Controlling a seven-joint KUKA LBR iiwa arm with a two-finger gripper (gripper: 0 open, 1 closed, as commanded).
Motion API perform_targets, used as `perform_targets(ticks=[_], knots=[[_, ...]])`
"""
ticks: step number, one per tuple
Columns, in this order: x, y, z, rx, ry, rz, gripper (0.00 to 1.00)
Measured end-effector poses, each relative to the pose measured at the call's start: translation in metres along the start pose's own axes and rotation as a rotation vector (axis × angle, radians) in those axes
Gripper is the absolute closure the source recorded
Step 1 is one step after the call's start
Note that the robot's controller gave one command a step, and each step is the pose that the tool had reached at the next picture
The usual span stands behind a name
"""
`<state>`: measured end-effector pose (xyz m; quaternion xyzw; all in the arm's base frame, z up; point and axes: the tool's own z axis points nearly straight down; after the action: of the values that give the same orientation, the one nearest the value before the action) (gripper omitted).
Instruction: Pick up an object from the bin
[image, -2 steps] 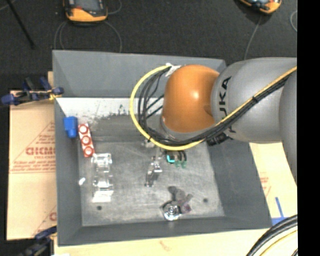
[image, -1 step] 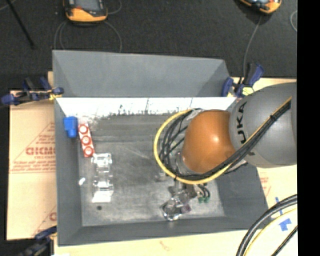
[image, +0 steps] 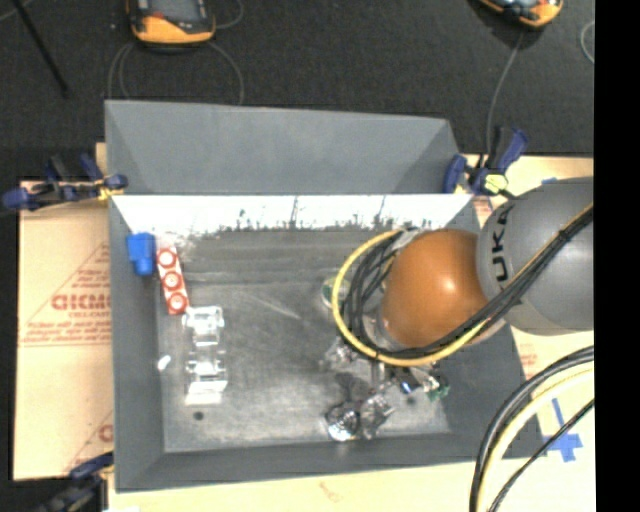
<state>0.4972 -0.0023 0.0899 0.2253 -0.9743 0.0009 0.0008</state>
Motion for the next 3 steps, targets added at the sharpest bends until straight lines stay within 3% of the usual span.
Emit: perform_targets(ticks=[1,2,3], knots=[[-0.002,0.001,-0.002,-0.001,-0.003,0.002,1.00],[-0.002,0.002,-0.001,-0.002,-0.003,0.003,0.00],[0.007,0.010,0.014,0.009,-0.019,-0.229,0.00]])
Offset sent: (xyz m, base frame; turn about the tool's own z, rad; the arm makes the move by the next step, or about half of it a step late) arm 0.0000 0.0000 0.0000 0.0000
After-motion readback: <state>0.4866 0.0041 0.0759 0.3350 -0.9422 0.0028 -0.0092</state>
